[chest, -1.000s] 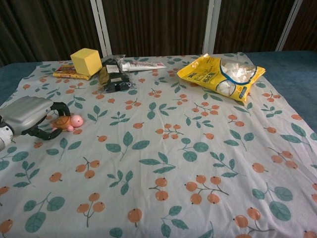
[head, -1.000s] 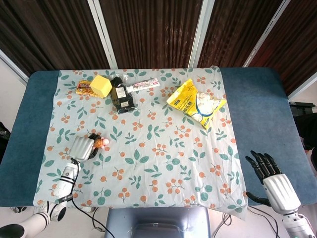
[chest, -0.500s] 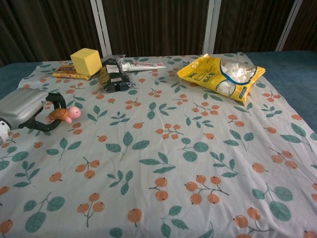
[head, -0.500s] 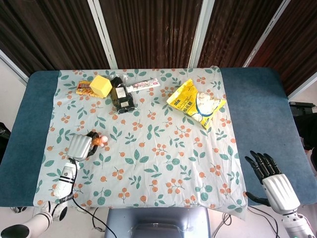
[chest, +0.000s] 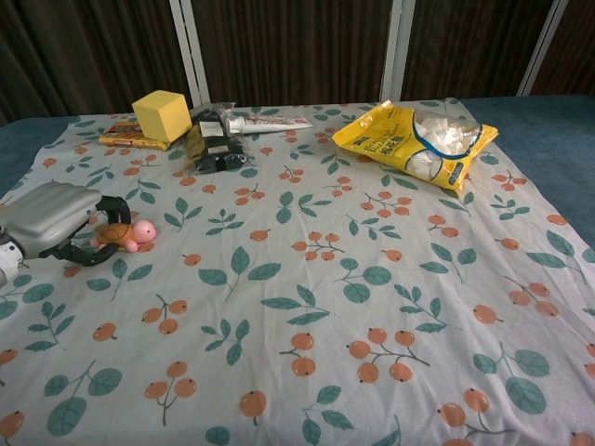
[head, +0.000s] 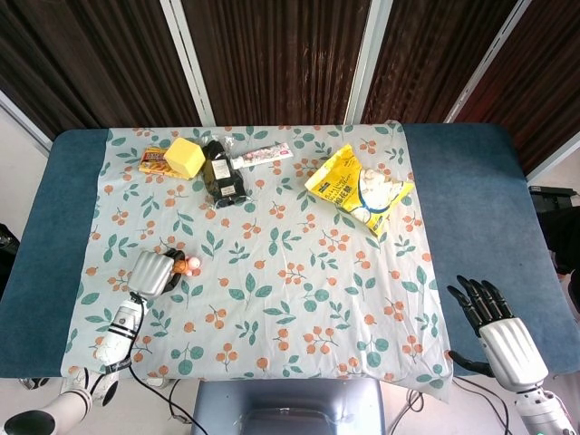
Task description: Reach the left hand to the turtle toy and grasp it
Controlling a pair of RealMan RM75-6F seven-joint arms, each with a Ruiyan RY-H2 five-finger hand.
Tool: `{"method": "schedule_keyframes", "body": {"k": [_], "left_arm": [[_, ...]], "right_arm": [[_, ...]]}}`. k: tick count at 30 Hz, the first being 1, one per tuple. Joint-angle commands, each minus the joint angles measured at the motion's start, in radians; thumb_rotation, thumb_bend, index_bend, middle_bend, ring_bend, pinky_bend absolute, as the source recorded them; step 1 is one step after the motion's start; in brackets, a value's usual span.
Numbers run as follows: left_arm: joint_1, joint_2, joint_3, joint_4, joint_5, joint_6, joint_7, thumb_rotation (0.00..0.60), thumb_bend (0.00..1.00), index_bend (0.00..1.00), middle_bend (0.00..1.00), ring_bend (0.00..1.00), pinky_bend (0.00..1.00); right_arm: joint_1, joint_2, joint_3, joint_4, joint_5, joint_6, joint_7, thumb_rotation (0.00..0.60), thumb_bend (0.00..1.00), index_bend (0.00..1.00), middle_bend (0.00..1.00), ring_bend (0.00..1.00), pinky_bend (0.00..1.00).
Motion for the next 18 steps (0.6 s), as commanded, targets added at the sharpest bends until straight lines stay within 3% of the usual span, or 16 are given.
{"method": "schedule_keyframes", "body": {"k": [1,3,11,18], "left_arm": [[-0.001,0.018,0.003,-0.032,-0.003,-0.017,-0.003,0.6,0.41,0.05,0.15,0.91,1.0],[0.0,0.032,0.004,-0.057,-0.003,-0.014,0.005,0.6,0.42,0.03,0.09,0.9,1.0],[0.004,0.063,0.0,-0.129,-0.008,-0.005,0.035,0.6,0.41,0.04,0.07,0.9,1.0],[0.0,0.057,-0.01,-0.124,-0.026,-0.029,0.049,0.6,0.41,0.2,0.24,0.9,1.0]], "right_arm": [[-0.001,0.001,0.0,0.0,0.0,0.002,0.001,0.6,0.13,0.0,0.0,0.0,0.0],[-0.001,0.001,0.0,0.0,0.0,0.001,0.001,0.6,0.13,0.0,0.0,0.0,0.0],[-0.001,0.002,-0.001,-0.002,-0.001,0.002,0.0,0.6,0.13,0.0,0.0,0.0,0.0],[-0.001,0.003,-0.001,-0.002,-0.002,0.004,0.002,0.6,0.13,0.0,0.0,0.0,0.0]]}}
